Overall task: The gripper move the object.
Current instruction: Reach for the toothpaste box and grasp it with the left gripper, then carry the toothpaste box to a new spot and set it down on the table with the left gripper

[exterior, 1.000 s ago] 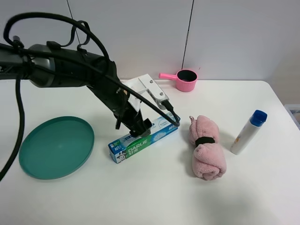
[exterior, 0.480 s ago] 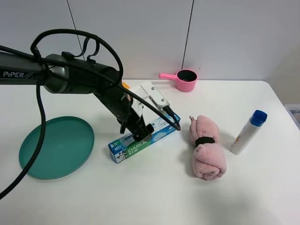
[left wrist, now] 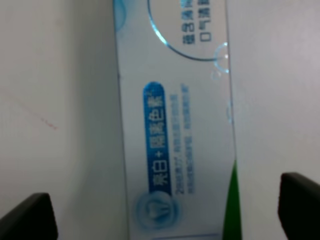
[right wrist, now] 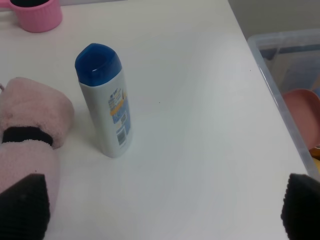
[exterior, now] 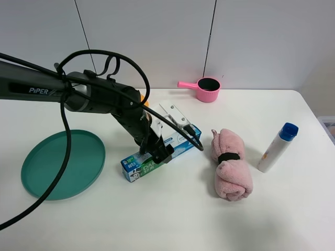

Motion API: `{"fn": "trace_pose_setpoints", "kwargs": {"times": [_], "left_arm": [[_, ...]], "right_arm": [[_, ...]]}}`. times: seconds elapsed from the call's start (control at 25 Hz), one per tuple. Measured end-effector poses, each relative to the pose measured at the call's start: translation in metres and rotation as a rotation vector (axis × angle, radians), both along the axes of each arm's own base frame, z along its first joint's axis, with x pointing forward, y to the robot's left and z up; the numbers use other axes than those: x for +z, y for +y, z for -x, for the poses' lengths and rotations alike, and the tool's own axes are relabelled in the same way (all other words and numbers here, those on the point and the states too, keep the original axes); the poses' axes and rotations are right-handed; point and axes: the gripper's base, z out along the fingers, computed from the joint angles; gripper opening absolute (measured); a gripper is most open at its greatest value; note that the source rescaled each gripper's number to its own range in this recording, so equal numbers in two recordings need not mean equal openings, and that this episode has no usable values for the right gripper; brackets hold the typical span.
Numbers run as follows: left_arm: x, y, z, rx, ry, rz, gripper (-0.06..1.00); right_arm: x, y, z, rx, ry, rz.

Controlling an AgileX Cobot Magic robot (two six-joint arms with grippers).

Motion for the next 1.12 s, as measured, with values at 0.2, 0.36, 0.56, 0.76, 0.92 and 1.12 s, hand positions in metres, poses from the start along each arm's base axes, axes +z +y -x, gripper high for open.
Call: {"fn": "trace_pose_setpoints", "kwargs": {"times": [0.2, 0.36, 0.56, 0.76, 0.92, 1.12], "left_arm": [[-0.014, 0.0, -0.001, 0.002, 0.018, -0.016, 0.81], [-0.016, -0.001, -0.002, 0.003, 0.011, -0.013, 0.74], [-0.016, -0.001, -0.002, 0.008, 0.01, -0.007, 0.01], [-0.016, -0.002, -0.002, 0.007, 0.004, -0.005, 0.02], [-0.014, -0.002, -0.003, 0.008, 0.0, -0.002, 0.02], [0.007, -0.002, -0.002, 0.011, -0.037, 0.032, 0.02]], "right_arm": [[0.0, 0.0, 0.0, 0.0, 0.0, 0.0], [0.0, 0.0, 0.0, 0.0, 0.0, 0.0], [0.0, 0.0, 0.0, 0.0, 0.0, 0.0], [0.0, 0.0, 0.0, 0.0, 0.0, 0.0], [0.0, 0.0, 0.0, 0.0, 0.0, 0.0], [0.0, 0.0, 0.0, 0.0, 0.0, 0.0]]}}
